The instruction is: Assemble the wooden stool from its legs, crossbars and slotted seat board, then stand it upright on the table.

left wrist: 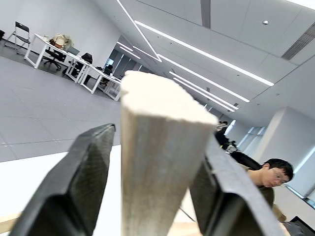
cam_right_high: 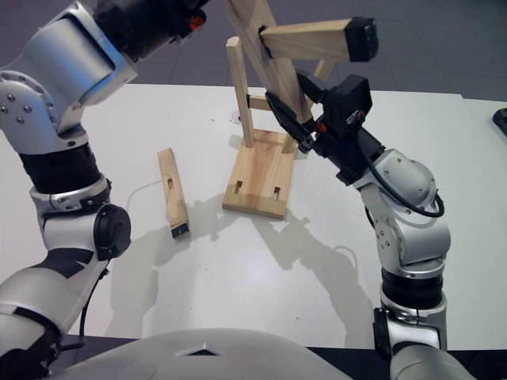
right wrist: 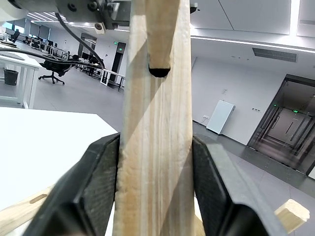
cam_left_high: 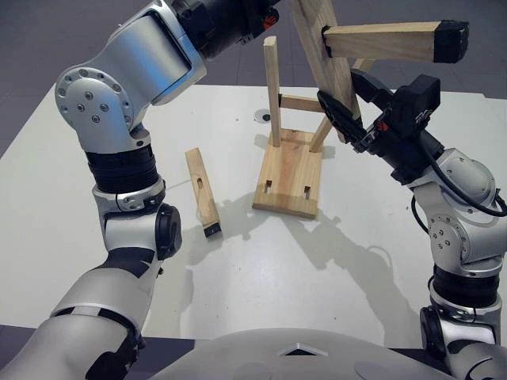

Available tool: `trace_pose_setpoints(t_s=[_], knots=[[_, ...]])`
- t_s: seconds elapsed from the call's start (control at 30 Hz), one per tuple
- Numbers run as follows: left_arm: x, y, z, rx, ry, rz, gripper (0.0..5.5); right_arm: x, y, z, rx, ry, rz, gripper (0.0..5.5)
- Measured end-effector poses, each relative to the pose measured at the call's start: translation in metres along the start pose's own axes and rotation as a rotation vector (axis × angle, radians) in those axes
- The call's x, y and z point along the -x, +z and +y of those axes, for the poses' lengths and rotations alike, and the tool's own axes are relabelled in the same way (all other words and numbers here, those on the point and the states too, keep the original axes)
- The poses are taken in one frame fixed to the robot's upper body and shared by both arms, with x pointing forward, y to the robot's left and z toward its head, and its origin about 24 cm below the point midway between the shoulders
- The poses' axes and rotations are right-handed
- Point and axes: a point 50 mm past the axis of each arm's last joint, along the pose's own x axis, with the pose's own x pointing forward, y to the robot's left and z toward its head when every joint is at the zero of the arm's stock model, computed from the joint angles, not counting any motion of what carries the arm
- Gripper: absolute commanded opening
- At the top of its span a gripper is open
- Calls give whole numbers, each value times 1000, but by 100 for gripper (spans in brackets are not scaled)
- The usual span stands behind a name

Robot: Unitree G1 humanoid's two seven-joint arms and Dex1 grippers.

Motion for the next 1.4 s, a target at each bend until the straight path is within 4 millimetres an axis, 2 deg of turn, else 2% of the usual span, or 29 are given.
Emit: trace_pose_setpoints(t_s=[0.2, 0.5, 0.53, 0.73, 0.83, 0.93, 1.03, 1.1, 1.2, 1.4], knots=[[2, -2, 4, -15, 32, -4, 110, 0, -3, -1, 4, -7, 8, 206], [5, -4, 9, -41, 63, -18, 104, -2, -5, 1, 17, -11, 18, 206], [5, -4, 9, -45, 60, -19, 104, -2, -5, 1, 20, -14, 17, 243], [11, -1, 17, -86, 90, -50, 104, -2, -15, 3, 29, -26, 67, 330], [23, 2, 30, -146, 174, -80, 103, 13, -34, 12, 22, 40, 177, 381], [47, 2, 48, -260, 332, -87, 103, 47, -64, 20, -101, 75, 347, 431], [70, -11, 62, -287, 464, -82, 103, 67, -79, 23, -280, 75, 423, 475], [78, -21, 67, -284, 521, -75, 103, 73, -88, 26, -372, 69, 475, 513], [76, -35, 64, -253, 541, -95, 103, 80, -106, 37, -457, 91, 567, 540], [67, -53, 61, -176, 591, -117, 103, 86, -137, 60, -497, 99, 712, 540]])
